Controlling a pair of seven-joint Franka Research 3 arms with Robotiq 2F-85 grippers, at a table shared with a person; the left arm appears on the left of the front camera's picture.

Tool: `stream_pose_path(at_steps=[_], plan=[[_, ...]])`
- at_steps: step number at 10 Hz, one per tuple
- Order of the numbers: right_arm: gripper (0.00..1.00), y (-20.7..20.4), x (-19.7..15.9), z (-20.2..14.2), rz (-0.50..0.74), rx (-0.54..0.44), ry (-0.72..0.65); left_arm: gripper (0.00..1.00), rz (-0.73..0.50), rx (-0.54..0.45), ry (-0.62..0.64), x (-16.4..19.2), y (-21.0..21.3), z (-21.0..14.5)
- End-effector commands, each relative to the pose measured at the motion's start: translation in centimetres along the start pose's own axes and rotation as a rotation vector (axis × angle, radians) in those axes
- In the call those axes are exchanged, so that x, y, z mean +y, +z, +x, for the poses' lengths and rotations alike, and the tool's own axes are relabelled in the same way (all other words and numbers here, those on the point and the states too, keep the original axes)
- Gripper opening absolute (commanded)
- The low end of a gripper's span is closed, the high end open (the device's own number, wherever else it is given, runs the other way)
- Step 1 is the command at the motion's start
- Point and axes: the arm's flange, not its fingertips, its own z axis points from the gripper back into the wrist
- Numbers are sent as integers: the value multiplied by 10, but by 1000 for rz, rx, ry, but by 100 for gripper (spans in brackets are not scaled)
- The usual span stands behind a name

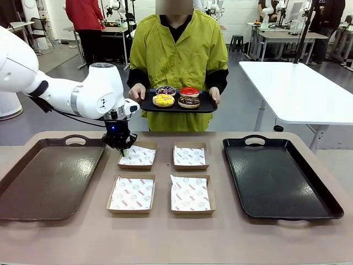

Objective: Individually package the donuts and arrange them on the tray.
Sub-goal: Pick up one Paper togo box.

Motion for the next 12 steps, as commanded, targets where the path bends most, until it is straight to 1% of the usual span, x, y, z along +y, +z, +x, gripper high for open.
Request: stream_pose_path(at_steps=[1,3,4,5,7,8,10,12], plan=[[100,0,-1,2,17,-15,8,0,37,10,32,-5,2,6],[100,0,-1,2,17,-15,8,0,46,6,45,-6,11,4],[100,0,-1,2,17,-15,8,0,30,17,65,-6,31,6],[100,0,-1,2,17,-15,8,0,51,6,74,-8,59,6],[100,0,-1,2,17,-15,8,0,45,-46,40,-10,122,7],[100,0,-1,2,17,-15,8,0,38,-47,29,-9,146,6],[100,0,-1,2,17,-15,8,0,33,-70,50,-8,184,16],[100,0,-1,2,17,-15,8,0,14,-67,85,-4,196,23]])
